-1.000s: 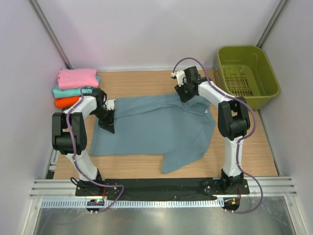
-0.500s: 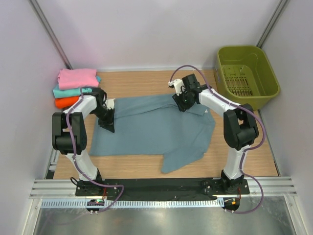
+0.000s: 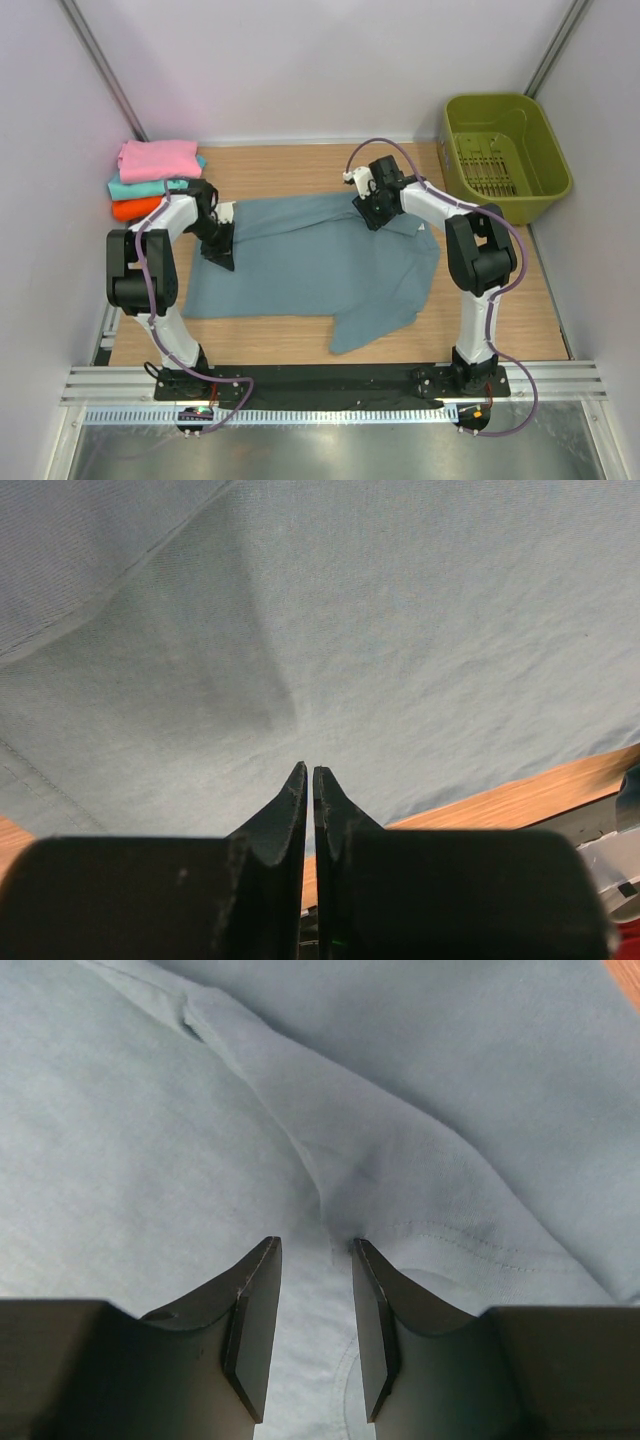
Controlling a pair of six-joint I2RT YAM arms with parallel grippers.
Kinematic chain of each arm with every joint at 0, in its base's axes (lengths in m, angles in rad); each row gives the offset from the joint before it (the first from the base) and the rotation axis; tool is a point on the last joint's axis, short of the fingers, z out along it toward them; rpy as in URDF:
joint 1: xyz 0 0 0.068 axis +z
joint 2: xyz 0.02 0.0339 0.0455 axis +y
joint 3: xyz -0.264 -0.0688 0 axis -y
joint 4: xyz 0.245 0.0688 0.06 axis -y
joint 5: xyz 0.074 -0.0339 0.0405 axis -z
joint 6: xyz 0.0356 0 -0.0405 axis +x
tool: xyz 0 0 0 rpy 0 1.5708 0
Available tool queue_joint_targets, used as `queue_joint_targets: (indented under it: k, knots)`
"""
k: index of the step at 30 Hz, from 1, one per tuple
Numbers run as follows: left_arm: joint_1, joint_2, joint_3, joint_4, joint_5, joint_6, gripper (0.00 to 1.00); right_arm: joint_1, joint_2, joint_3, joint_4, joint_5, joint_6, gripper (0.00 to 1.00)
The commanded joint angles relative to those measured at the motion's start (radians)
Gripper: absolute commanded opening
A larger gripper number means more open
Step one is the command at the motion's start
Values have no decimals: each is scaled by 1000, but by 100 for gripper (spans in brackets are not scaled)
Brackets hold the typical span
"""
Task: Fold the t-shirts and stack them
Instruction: Fold the tshirt
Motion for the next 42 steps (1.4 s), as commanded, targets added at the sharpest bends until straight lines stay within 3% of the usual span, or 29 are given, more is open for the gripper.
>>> queue_joint_targets:
  k: [1,7,10,11,13,15,26,33,34,37,42]
  knots:
    - [-1,-27,7,-1,-1,0,5,-3,9,50,44,29,-18,40]
    - [-1,-27,1,7,2,-2,5,-9,11,48,58,55,-21,38]
    - [-1,-24,6,8,5,-5,5,-9,6,42,61,58,-23,25]
    - [-1,-22,7,10,5,-5,5,-9,5,41,61,60,-24,14]
    - [1,-21,7,11,6,-5,5,-11,-1,33,67,66,-23,5]
    - [1,-22,6,13,10,-6,5,-9,-9,28,69,67,-23,1]
    - [1,-33,-4,25,23,-8,5,26,-145,41,-60,12,63,1]
    - [-1,-13,21,33,37,-8,5,155,-305,-158,-82,-37,174,1]
    - [-1,-12,25,30,40,-9,5,170,-316,-177,-78,-52,183,4]
    - [-1,-15,29,28,42,-9,5,187,-337,-203,-51,-17,215,43]
    - [1,-32,25,24,19,0,4,92,-284,-115,-25,41,191,46]
